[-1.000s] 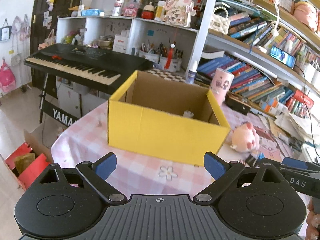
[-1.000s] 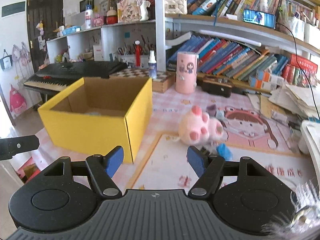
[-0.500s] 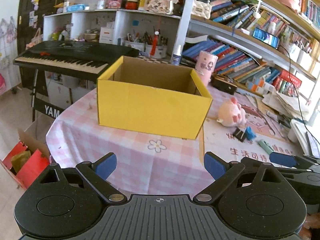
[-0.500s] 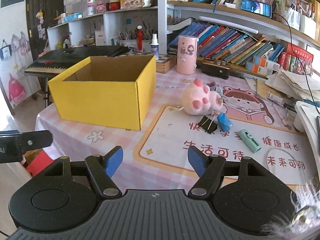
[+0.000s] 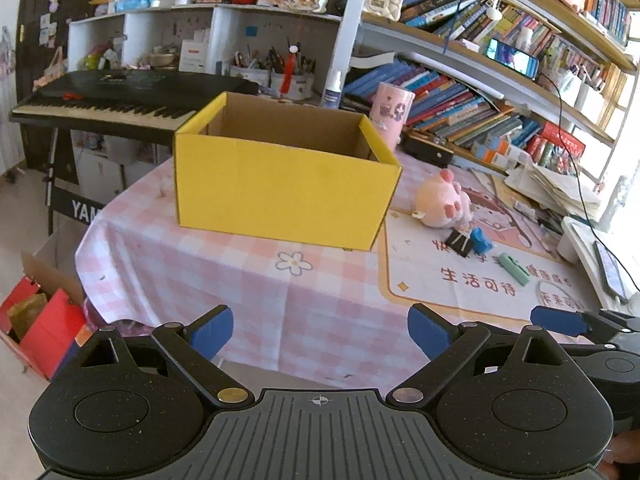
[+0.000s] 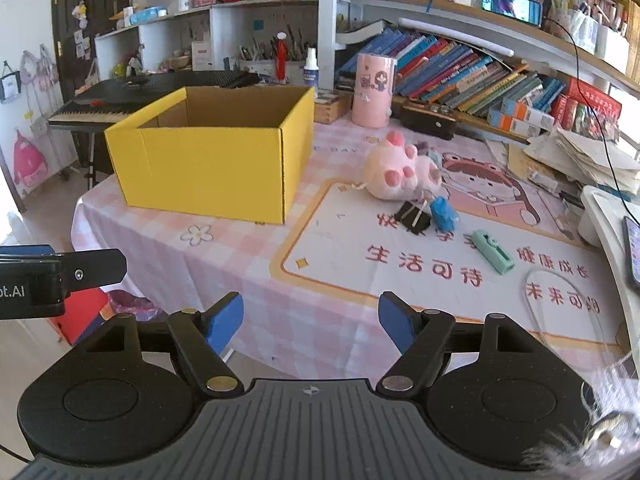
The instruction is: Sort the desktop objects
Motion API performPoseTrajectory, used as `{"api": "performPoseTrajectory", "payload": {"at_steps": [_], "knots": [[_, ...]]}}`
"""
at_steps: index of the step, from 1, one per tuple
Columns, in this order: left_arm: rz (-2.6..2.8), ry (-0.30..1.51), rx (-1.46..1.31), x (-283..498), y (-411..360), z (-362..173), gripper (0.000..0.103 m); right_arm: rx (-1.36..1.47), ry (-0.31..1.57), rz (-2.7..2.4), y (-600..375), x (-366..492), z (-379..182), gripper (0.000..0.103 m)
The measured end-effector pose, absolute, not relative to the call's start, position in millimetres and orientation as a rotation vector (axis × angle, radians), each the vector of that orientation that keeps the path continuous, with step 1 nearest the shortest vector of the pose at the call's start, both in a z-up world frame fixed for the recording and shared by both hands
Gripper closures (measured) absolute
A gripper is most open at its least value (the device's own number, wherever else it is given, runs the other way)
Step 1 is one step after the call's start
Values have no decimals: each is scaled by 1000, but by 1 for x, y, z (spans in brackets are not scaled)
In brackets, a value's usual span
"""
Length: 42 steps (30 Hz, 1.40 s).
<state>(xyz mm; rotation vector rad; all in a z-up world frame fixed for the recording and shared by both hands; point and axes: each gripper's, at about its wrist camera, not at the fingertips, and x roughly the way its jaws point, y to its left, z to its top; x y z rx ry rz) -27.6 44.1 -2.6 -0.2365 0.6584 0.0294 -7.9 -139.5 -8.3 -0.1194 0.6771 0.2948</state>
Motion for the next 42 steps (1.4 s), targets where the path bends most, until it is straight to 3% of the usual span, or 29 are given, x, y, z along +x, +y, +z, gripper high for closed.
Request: {"api": "performPoseTrajectory", "payload": {"at_steps": [42], "knots": [[-164,704,-162,7,-16,-7,7,-51,736,90,-203,-7,-17,25]]}}
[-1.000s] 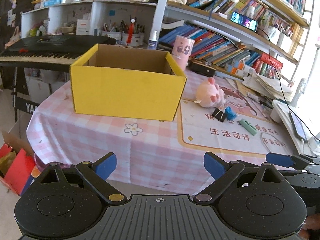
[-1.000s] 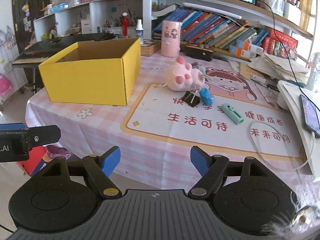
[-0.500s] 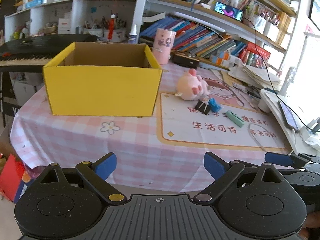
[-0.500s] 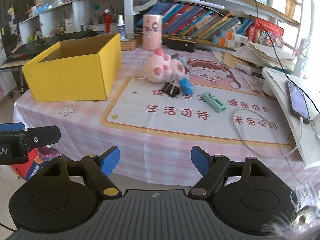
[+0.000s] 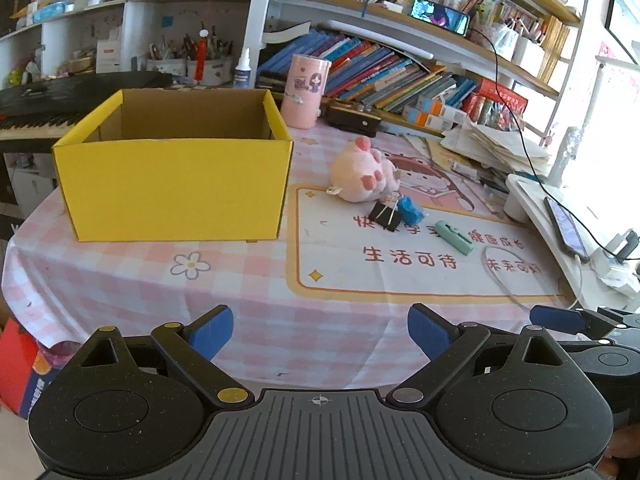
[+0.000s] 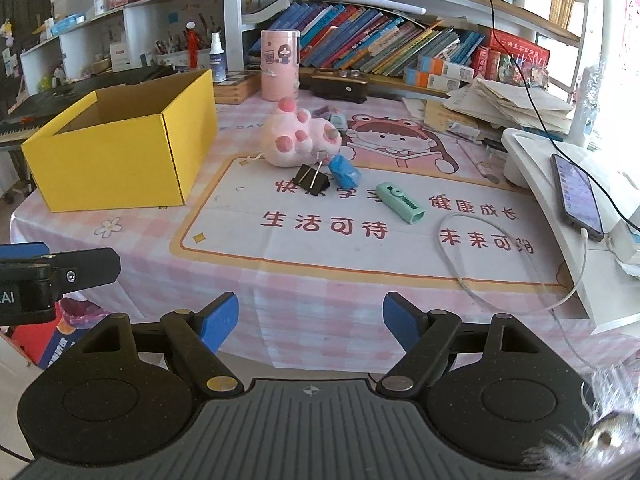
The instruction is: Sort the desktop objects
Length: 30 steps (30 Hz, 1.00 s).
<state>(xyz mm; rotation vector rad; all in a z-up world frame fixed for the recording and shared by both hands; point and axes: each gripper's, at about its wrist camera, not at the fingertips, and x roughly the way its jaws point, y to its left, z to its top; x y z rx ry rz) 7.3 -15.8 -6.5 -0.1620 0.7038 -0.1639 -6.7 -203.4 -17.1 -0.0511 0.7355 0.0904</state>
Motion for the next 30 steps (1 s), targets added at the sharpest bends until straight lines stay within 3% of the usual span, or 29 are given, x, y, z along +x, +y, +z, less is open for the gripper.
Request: {"api": "performPoseTrajectory", "payload": {"at_steps": [30], "knots": [[-195,717,-147,22,-32,-6,7,-32,753,53,-222,0,-19,23]]}}
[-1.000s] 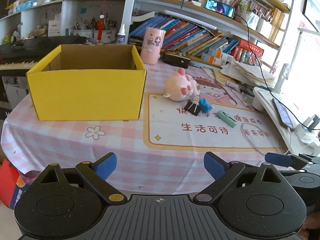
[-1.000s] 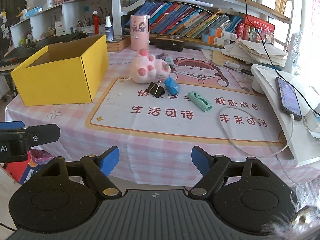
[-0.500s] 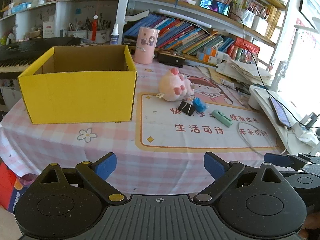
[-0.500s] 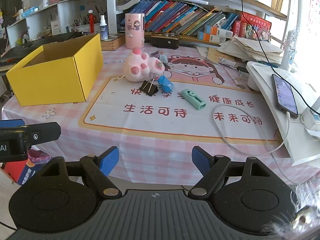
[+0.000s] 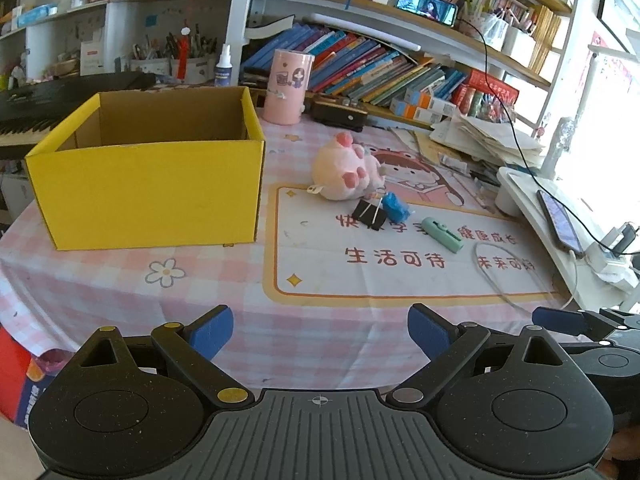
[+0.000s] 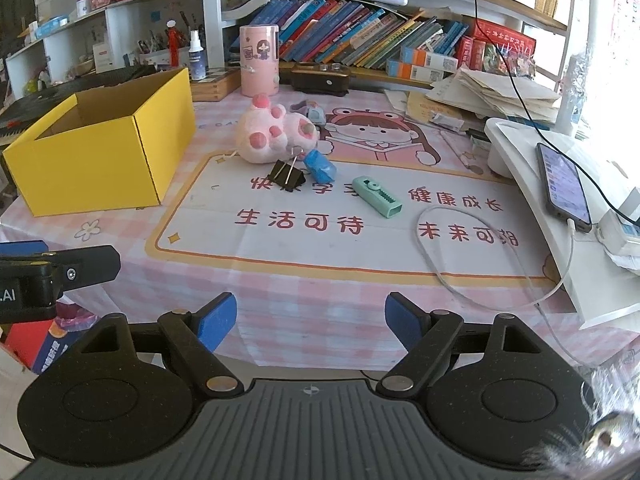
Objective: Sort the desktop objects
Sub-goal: 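Move both open grippers toward the black binder clip and mint green object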
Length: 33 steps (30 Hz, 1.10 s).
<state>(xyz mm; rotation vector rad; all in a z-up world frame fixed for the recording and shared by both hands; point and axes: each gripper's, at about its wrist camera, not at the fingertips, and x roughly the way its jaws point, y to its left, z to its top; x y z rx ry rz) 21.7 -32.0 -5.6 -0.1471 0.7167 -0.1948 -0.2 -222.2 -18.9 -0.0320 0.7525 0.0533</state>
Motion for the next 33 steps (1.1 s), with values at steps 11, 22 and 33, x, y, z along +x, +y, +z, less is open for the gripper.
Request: {"api": "performPoseTrajectory", "payload": {"at_steps": [11,22,33], "knots": [[-198,692,-124,20,-36,-2,7,-24,746,51,-224,2,-18,22],[-258,666,-119,19,-41,2,3,-14,749,48,-226,2,-17,22],[-266,663,-101,30,-48,4,3,-11,752,50,-229,10,-17,22]]}}
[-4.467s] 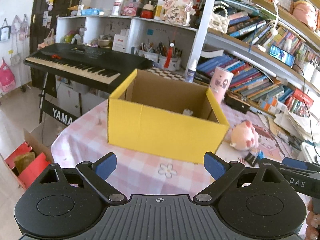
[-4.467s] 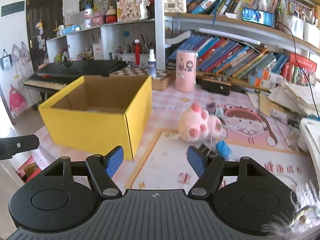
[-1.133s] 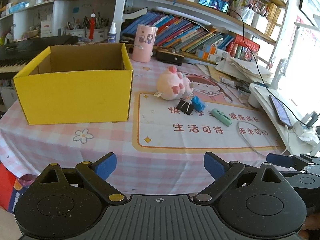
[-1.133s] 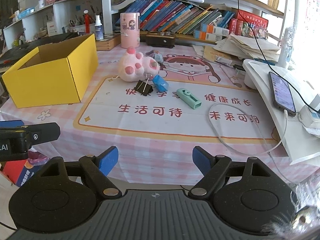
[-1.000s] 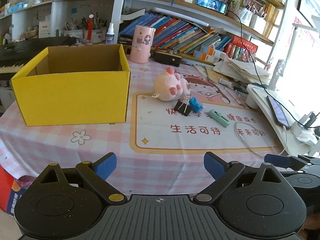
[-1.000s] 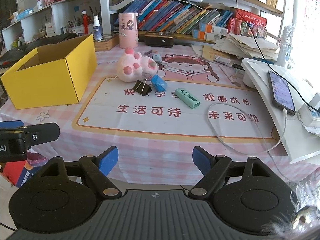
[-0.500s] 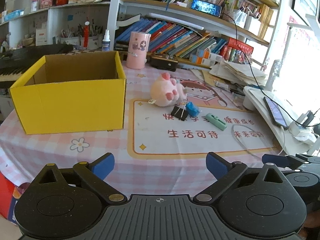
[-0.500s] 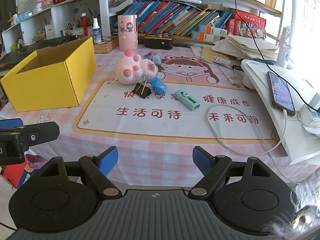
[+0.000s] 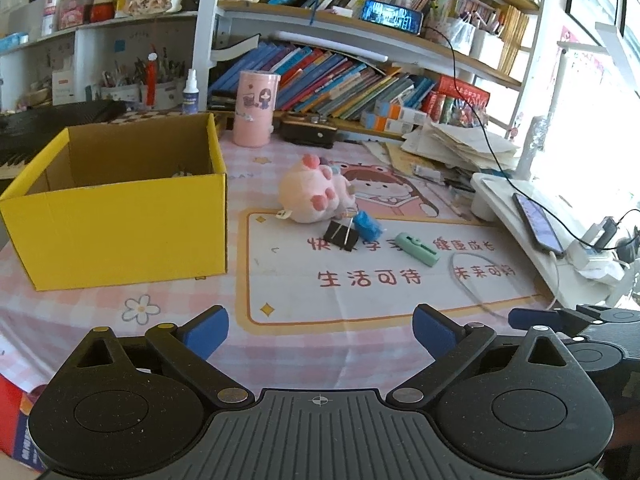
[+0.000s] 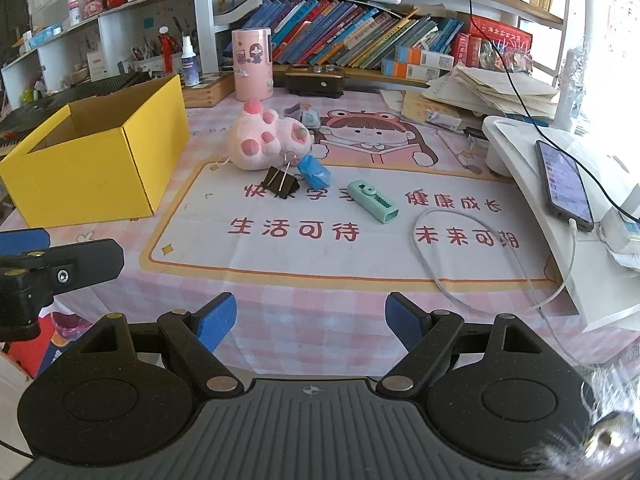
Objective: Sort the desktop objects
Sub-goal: 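Move both open grippers toward the black binder clip and mint green object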
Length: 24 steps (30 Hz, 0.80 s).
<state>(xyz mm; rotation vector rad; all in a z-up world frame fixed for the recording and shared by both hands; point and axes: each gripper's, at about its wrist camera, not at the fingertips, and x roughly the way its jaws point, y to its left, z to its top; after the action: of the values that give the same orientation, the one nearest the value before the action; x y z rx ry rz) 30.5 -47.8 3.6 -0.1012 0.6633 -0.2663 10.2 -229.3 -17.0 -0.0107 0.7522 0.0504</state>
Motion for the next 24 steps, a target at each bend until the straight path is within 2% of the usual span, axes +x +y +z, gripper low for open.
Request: {"api": "performPoseTrajectory", "payload": {"at_steps": [24], "knots": [[-175,709,-108,96,-68,-8,3,-35,824,116,-253,82,-29,22]]}}
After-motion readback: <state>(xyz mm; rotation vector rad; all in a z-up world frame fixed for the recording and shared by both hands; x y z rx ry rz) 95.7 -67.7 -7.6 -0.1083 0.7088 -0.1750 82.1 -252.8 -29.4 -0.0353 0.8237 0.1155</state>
